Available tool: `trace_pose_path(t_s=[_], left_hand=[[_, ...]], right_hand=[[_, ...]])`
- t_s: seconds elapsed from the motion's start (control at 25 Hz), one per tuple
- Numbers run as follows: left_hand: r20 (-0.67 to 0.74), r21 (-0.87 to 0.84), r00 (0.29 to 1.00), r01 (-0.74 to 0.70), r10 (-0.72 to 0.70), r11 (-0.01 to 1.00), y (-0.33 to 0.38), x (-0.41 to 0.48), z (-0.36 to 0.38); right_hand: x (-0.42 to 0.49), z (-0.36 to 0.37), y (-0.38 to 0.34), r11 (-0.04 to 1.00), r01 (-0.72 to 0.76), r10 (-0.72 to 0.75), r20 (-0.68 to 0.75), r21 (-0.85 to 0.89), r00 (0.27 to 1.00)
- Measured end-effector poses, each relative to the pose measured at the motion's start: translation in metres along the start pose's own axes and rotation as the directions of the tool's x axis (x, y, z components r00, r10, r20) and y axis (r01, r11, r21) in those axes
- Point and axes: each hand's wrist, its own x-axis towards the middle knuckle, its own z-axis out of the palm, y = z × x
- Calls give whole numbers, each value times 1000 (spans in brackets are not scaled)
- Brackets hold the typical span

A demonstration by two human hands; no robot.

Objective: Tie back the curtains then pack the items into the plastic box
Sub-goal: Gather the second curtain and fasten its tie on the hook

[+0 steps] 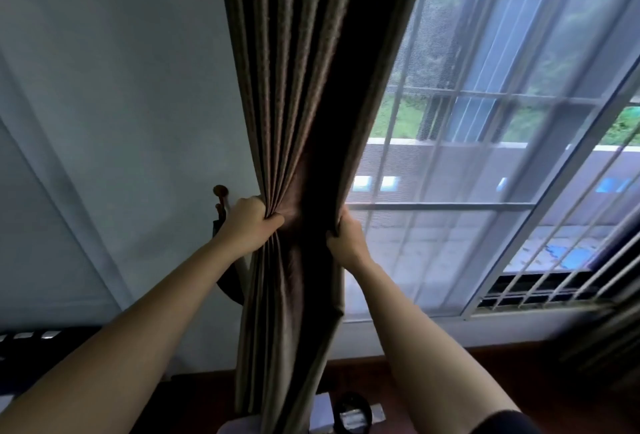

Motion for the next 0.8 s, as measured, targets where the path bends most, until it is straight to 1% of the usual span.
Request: trace_pose_path(t_s=[0.08, 0.16, 0.24, 0.36, 0.48, 0.56, 0.64, 0.72, 0.76, 0.8], left_hand=[[1, 13, 1000, 16, -16, 1000, 4, 1, 0], [-22, 39, 999, 46, -45, 998, 6, 1, -2], [-31, 49, 998, 63, -61, 997, 7, 3, -2], [-8, 67, 997, 77, -77, 995, 9, 5, -2], [5, 100, 996, 90, -91, 991, 11, 6, 1], [7, 73, 996, 83, -84, 994, 12, 6, 2], [-10, 96, 999, 44, -44, 994, 15, 3, 7], [-101, 170, 994, 52, -35, 984, 18, 2, 11], [-152, 174, 987, 77, -51, 982, 18, 2, 12], [-180, 154, 979, 121, -92, 981, 17, 2, 10]], right_hand=[[-4, 23, -1, 997, 79, -78, 99, -9, 992], [-10, 41, -2, 987, 158, -158, 154, 17, 975], [-17, 51, -3, 980, 197, -197, 201, 20, 960], [-21, 59, -2, 972, 233, -226, 266, 2, 937], [-21, 62, 3, 952, 305, -275, 354, -31, 894], [-23, 69, 8, 937, 337, -264, 441, -95, 858], [-25, 78, 10, 932, 339, -239, 480, -131, 844], [-24, 82, 12, 931, 339, -230, 509, -132, 830], [-24, 78, 12, 937, 318, -202, 518, -145, 831], [-20, 76, 15, 949, 277, -178, 475, -147, 862]])
